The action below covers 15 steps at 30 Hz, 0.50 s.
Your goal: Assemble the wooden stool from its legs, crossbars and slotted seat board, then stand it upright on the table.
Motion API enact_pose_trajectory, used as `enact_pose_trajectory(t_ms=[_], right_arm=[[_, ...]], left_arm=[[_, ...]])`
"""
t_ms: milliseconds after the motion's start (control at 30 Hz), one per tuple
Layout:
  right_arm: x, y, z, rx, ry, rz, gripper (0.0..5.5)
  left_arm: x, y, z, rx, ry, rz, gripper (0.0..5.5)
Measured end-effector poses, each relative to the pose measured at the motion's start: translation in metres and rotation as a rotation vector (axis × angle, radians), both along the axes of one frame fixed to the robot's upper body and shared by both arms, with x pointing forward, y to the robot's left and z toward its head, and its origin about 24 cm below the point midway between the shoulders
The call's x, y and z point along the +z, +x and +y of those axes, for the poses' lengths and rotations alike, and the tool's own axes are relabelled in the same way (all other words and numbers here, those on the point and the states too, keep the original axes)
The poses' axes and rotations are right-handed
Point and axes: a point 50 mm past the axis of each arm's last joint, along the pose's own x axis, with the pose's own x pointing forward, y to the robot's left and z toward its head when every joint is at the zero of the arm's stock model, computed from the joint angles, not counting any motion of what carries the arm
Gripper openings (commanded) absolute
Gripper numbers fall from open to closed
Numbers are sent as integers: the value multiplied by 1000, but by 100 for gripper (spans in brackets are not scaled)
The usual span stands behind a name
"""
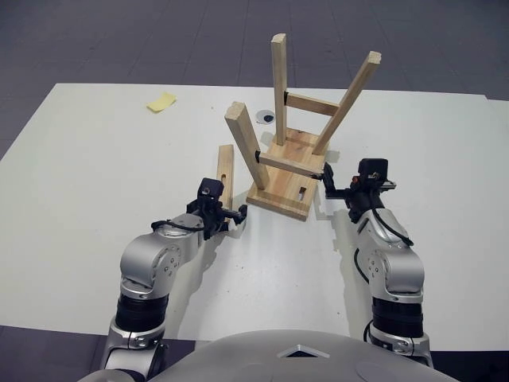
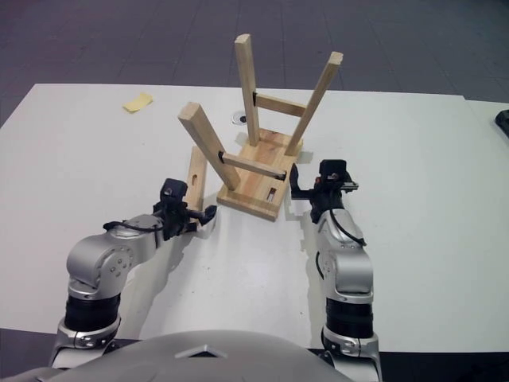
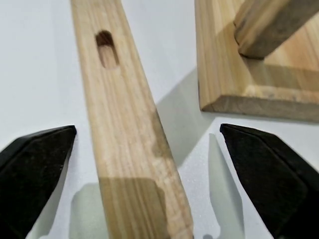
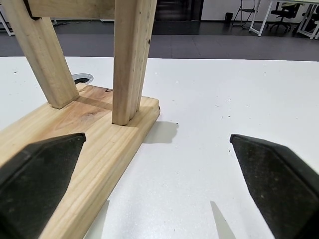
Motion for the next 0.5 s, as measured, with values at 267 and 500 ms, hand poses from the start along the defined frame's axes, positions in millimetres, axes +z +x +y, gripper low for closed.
enact_pose_trajectory(t_ms=[267,500], right_arm=[[4,1,2,-13,31,-39,540],[17,1,-1,-62,50,-116,540]], left_arm=[[-2,4,17,8,-13,58,363],[-4,6,31,-22,-6,83,238]])
